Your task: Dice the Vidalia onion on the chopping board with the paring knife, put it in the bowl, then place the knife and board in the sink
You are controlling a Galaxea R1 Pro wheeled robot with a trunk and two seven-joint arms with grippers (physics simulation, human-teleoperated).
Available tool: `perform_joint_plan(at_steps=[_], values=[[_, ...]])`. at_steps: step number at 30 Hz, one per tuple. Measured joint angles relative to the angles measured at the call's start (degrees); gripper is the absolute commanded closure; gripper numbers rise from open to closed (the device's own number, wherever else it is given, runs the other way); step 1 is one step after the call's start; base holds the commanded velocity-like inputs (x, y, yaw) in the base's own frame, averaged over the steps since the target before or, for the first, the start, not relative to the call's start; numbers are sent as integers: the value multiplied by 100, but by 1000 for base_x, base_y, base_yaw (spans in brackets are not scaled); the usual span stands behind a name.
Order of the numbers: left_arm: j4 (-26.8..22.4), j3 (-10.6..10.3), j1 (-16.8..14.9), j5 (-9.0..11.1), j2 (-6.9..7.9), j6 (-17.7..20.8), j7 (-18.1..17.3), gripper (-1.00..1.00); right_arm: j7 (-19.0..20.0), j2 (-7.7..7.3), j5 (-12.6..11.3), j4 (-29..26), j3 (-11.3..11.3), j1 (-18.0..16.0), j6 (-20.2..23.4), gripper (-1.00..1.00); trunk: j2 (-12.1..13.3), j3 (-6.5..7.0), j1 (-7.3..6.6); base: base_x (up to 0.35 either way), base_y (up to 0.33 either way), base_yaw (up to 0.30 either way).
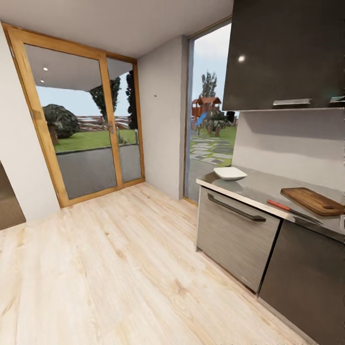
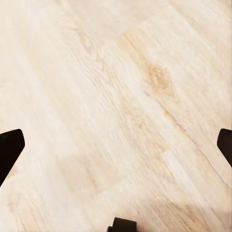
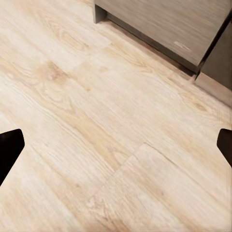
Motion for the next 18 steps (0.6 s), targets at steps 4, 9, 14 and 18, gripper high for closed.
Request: perform_joint_plan(at_steps=[4, 9, 14, 18], values=[[0, 0, 1, 0, -4, 0, 0, -100, -5, 3, 0, 0, 0, 0, 1, -100, 0, 0, 0, 0, 0, -32], [0, 9, 1, 0, -2, -2, 1, -100, -7, 3, -7, -1, 0, -1, 3, -100, 0, 0, 0, 0, 0, -5], [-6, 9, 1, -2, 1, -6, 1, -100, -8, -3, -8, 4, -9, -2, 8, -100, 0, 0, 0, 0, 0, 0], [-25, 8, 1, -6, 1, -9, 1, -100, -16, -43, -3, 7, -26, 2, 7, -100, 0, 0, 0, 0, 0, 0]])
